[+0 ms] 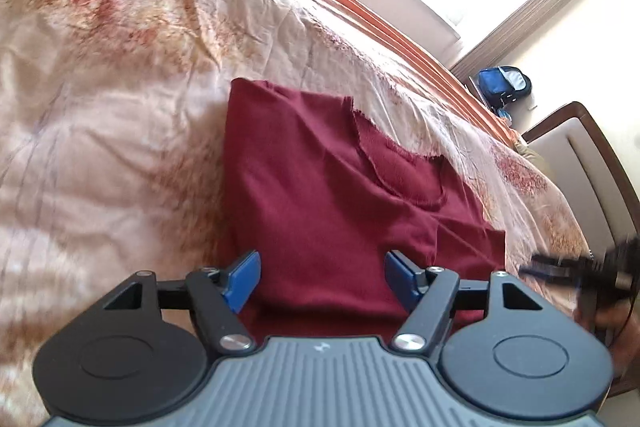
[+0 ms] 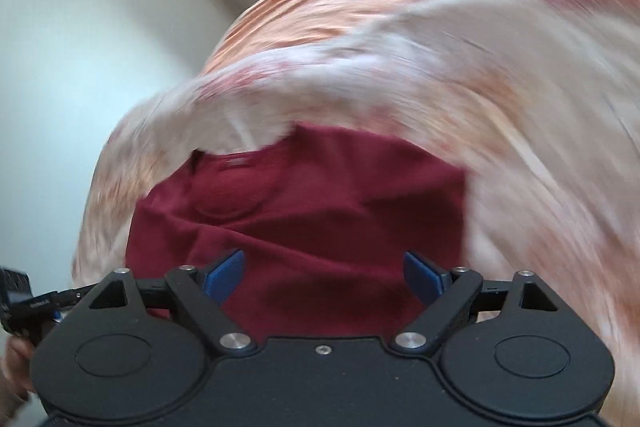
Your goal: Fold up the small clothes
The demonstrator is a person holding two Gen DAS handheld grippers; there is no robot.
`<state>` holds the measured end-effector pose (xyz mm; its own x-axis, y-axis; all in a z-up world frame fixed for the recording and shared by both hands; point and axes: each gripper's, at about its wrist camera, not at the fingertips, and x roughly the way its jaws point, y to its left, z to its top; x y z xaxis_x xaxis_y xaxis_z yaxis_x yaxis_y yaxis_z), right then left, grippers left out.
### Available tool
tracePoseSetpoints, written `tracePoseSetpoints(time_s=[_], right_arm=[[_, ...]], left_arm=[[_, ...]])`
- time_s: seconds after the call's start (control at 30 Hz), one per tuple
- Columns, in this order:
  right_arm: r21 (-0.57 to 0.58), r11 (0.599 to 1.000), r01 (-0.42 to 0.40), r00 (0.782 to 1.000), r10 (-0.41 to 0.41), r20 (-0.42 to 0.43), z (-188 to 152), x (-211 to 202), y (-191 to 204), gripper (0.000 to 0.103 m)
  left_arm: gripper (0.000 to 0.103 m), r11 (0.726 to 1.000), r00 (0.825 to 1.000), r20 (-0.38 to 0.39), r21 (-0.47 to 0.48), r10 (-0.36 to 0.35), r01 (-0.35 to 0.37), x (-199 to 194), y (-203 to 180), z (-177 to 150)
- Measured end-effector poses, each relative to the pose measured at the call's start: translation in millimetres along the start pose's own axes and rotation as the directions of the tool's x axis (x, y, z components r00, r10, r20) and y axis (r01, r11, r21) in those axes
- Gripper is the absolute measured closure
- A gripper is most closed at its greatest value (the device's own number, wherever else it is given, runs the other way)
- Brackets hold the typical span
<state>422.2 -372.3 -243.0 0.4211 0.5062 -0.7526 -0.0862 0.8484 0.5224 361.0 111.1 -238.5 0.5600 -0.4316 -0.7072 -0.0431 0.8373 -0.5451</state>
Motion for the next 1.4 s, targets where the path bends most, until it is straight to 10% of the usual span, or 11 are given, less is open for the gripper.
tracePoseSetpoints(time_s=[0.23,0.43,0.5,0.8,1.0,1.2,1.4], right_arm=[[0.199,0.977,-0.081,0.997,0.08,0.013,-32.7,26.4,-46.3,0.052],[0.095,0.992,-0.086,0.996,0.086,0.01,-33.0,34.1,-34.7,0.073],[0.045,0.996,-0.073,0.997,0.074,-0.007,-30.9,37.6,-29.9,0.101],[0.144,0.988,-0.064,0.997,0.058,0.047,-34.8,10.7,-62.0,0.099],[0.134,0.991,0.025,0.998,-0.033,0.055,-29.0,-7.9,-48.9,0.054],[-0.211,0.973,-0.088,0.995,0.095,0.021,19.9,9.8,63.6,0.049],[-0.522,0.811,-0.263,0.963,0.191,-0.187,60.0,136.7,219.1,0.05]], left_arm=[[0.03,0.997,0.998,-0.053,0.071,0.037,-0.033,21.5,-24.1,2.6],[0.03,0.99,0.991,-0.111,0.124,0.079,-0.065,37.0,-37.1,-6.1],[0.03,0.989,0.988,-0.124,0.127,0.092,-0.076,43.5,-39.8,-7.5],[0.022,0.994,0.992,-0.106,0.089,0.066,-0.057,49.4,-48.0,-1.0],[0.023,0.986,0.986,-0.13,0.14,0.108,-0.089,46.4,-43.6,-10.9],[0.022,0.996,0.989,-0.134,0.065,0.069,-0.061,30.8,-16.3,-28.4],[0.022,0.998,0.995,-0.099,-0.057,0.014,-0.019,14.1,6.5,-51.0]])
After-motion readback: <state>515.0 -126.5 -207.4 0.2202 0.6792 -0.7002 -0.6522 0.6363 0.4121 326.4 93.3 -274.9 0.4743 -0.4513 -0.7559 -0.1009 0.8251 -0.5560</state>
